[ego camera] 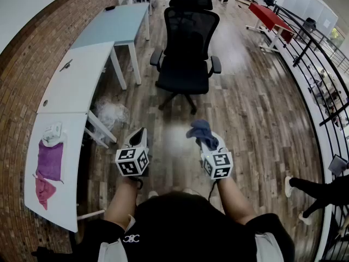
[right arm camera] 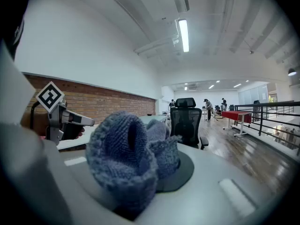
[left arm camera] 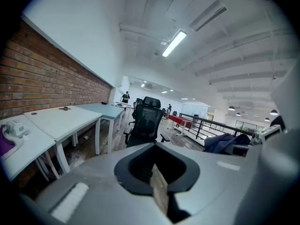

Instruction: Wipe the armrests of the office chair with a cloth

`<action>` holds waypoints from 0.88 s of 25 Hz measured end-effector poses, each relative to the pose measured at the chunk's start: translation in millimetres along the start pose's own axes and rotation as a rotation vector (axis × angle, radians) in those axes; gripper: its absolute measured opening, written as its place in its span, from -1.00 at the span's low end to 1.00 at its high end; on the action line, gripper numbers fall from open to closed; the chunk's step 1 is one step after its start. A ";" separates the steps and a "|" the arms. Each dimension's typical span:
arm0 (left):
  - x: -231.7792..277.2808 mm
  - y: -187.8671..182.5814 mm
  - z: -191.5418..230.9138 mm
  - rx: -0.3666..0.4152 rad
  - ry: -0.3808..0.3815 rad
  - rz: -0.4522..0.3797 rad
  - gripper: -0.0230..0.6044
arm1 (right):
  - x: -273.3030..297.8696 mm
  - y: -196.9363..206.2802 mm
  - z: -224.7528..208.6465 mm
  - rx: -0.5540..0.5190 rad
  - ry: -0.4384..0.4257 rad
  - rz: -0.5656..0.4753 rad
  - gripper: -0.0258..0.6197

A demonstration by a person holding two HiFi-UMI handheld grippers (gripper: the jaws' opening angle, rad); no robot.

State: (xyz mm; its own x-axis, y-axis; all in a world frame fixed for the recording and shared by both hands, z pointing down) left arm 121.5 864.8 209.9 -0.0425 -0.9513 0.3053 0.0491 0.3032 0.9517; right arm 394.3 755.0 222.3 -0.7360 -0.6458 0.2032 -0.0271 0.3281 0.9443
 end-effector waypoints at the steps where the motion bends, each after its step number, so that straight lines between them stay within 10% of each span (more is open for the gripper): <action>1: 1.0 1.2 -1.6 -0.006 0.001 0.005 -0.91 | -1.5 0.4 -0.3 -0.001 -0.005 -0.001 -0.80; 22: 34.6 8.8 -47.7 -0.005 -0.099 0.042 -0.91 | 1.8 6.8 -60.5 -0.069 -0.170 0.079 -0.79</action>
State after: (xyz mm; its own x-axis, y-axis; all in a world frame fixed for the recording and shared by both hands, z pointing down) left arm 168.1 831.9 227.3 -0.1383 -0.9275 0.3473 0.0582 0.3425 0.9377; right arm 433.7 714.3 244.7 -0.8375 -0.4925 0.2366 0.0778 0.3212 0.9438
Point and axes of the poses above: the fingertips, and each gripper's own axes: x forward along the fingers, z to its left, y out of its underside, the point moved 8 cm from there along -x, backward along the fingers, and after that the axes turned 13 degrees about x, right-handed, at the moved point
